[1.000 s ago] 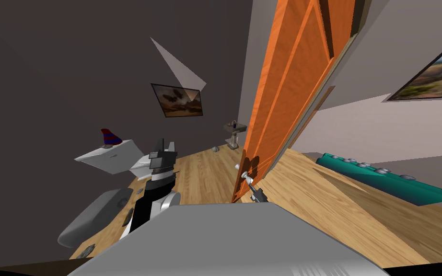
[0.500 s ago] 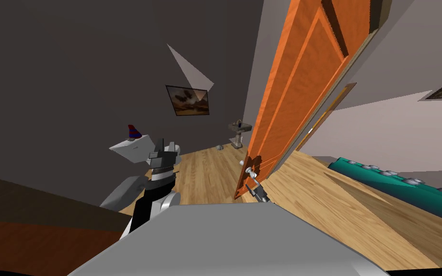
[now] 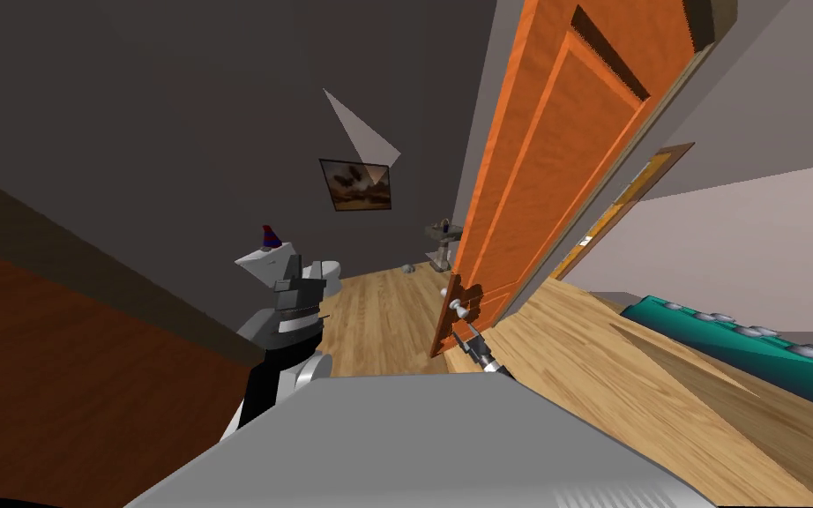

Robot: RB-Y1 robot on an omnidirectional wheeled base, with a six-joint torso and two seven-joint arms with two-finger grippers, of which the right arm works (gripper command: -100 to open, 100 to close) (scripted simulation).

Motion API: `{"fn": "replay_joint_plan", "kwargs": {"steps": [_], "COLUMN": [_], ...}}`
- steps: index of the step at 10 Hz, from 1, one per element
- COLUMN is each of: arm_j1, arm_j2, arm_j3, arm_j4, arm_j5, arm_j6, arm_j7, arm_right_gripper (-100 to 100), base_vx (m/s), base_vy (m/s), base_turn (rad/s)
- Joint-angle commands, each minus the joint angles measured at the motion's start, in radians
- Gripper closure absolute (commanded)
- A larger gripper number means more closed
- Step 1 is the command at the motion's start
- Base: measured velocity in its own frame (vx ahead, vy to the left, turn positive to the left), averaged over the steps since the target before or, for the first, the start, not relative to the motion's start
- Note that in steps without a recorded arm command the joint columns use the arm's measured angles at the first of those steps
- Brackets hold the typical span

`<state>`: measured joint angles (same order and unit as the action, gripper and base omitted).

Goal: Pull the door open

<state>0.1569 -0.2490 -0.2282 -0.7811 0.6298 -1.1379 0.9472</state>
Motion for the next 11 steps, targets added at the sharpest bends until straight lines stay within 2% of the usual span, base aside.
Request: {"fn": "replay_joint_plan", "kwargs": {"steps": [1, 3, 6, 7, 8, 11], "arm_j1": [-0.027, -0.06, -0.09, -0.085, -0.084, -0.081], "arm_j2": [-0.005, -0.009, -0.013, -0.011, -0.021, -0.035], "arm_j3": [-0.011, -0.025, -0.038, -0.034, -0.056, -0.087], "arm_j4": [0.021, 0.05, 0.077, 0.07, 0.091, 0.122], "arm_j5": [-0.009, -0.021, -0.031, -0.028, -0.045, -0.069], "arm_j6": [0.013, 0.026, 0.038, 0.036, 0.027, 0.013], "arm_j7": [0.001, 0.006, 0.011, 0.01, 0.015, 0.022], "arm_right_gripper": [-100, -100, -100, -100, -100, -100], "base_vx": [-0.179, -0.182, -0.166, -0.09, 0.091, 0.165], "base_vy": [-0.09, -0.14, -0.119, -0.062, 0.006, 0.067], "base_turn": [0.108, 0.106, 0.052, 0.014, 0.247, 0.171]}}
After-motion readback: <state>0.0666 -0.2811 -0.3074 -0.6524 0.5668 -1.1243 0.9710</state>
